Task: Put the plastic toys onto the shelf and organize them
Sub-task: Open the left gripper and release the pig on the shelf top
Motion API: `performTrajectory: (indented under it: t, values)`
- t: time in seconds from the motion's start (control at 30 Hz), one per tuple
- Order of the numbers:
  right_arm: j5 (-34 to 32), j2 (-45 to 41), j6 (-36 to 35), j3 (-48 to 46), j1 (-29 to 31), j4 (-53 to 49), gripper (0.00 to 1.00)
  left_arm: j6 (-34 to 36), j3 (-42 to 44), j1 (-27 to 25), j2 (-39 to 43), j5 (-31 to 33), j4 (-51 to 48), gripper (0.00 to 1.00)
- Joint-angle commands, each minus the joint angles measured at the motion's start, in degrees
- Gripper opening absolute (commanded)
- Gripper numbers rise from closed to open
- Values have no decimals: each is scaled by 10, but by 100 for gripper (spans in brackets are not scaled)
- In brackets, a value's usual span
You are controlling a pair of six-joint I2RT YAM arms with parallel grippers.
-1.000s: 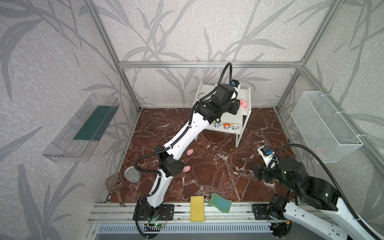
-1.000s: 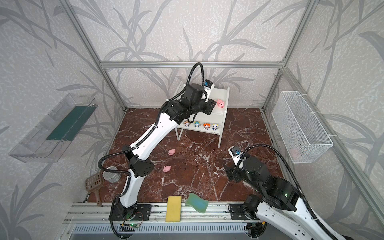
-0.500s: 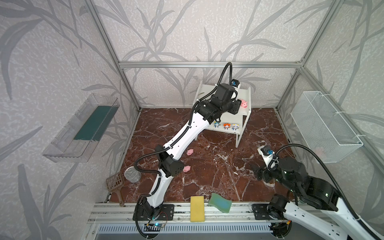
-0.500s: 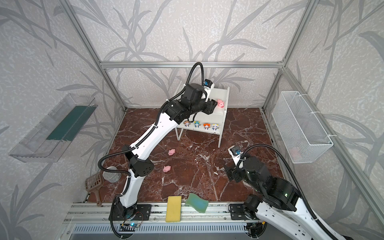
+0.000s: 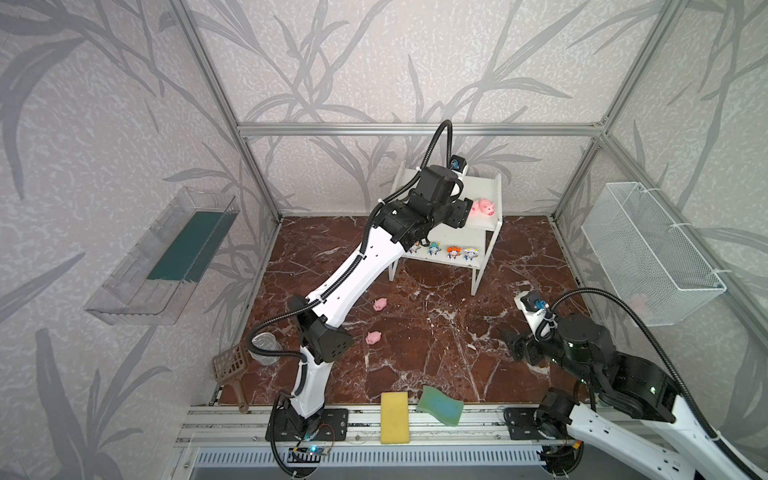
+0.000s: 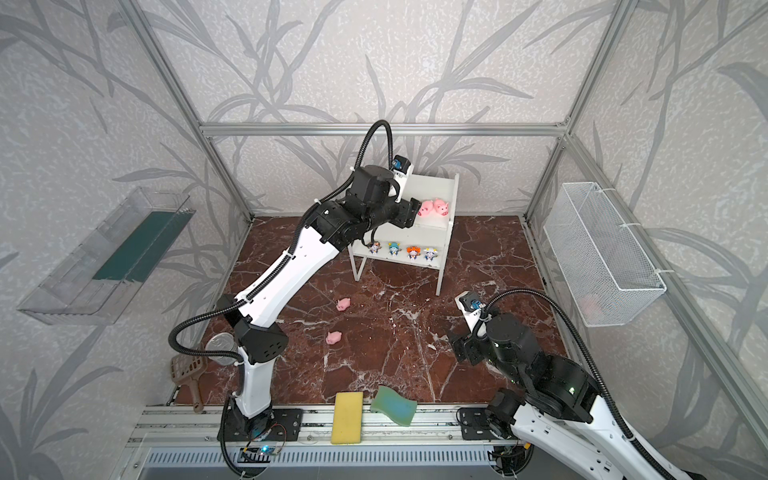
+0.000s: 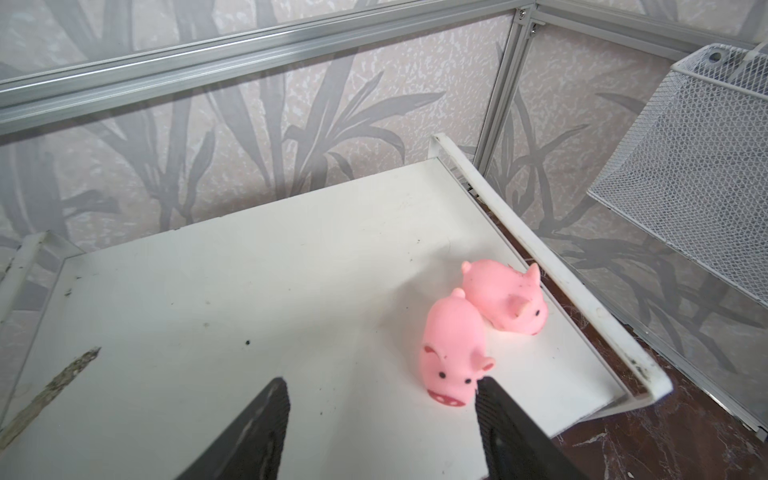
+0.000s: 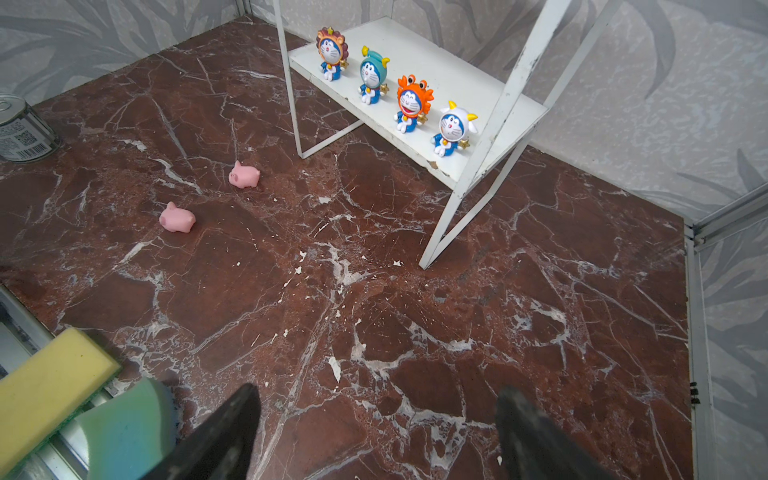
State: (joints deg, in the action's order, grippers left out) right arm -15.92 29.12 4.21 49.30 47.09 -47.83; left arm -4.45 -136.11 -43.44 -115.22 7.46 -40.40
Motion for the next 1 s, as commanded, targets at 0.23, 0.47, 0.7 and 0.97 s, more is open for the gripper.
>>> performTrajectory:
  t: [0.23, 0.47, 0.7, 0.97]
  values:
    - [8, -7, -7, -6, 2, 15, 89, 20, 17, 15, 6, 31, 8, 74]
    - [9, -13, -6, -7, 2, 14, 89, 21, -9, 15, -18, 11, -3, 75]
    - [11, -17, -8, -9, 2, 16, 89, 19, -42, 16, -39, -12, -19, 75]
    - [11, -18, -8, -9, 2, 17, 89, 10, -42, 12, -40, -35, -24, 75]
